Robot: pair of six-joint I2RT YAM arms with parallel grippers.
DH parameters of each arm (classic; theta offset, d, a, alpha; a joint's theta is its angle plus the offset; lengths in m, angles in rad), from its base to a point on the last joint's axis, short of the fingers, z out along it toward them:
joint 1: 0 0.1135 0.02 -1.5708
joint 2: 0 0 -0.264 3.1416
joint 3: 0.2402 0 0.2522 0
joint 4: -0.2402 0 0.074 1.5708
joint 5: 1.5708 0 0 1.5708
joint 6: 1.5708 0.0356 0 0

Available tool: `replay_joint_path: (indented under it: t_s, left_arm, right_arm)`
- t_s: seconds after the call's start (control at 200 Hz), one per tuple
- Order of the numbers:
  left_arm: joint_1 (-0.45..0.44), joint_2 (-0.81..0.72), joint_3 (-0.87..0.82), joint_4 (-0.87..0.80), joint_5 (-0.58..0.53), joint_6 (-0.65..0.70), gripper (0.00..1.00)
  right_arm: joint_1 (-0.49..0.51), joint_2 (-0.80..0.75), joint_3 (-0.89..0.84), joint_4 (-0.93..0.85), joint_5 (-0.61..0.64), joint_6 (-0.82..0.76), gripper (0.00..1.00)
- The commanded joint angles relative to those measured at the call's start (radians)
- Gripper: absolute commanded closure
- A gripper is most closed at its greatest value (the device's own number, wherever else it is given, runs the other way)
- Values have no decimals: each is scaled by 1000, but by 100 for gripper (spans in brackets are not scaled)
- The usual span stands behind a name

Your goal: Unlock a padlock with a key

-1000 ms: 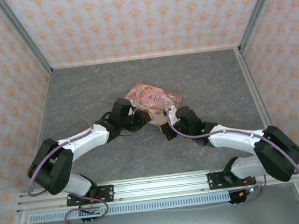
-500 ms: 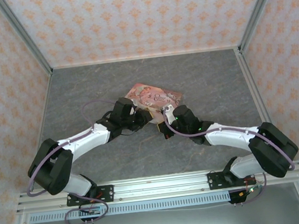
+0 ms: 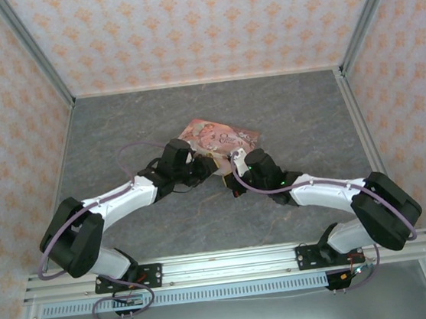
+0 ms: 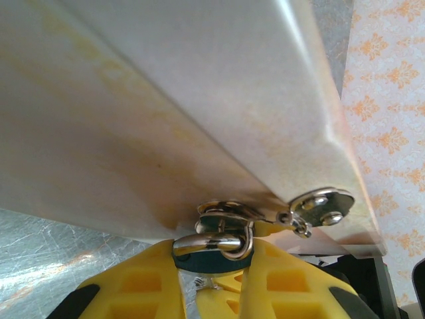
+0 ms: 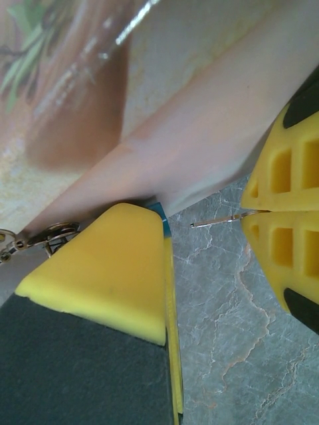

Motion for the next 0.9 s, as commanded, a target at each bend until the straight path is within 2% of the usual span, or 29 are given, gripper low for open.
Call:
replay_joint_path:
  t_s: [0.0,0.896]
  left_arm:
    - [-22,-9,37,33,37,2,86]
    - [-24,7,21,40,37,2,87]
  right_arm:
    - [3,9,39,41,19,-15,100]
    - [3,-19,33,72,24,-6,100]
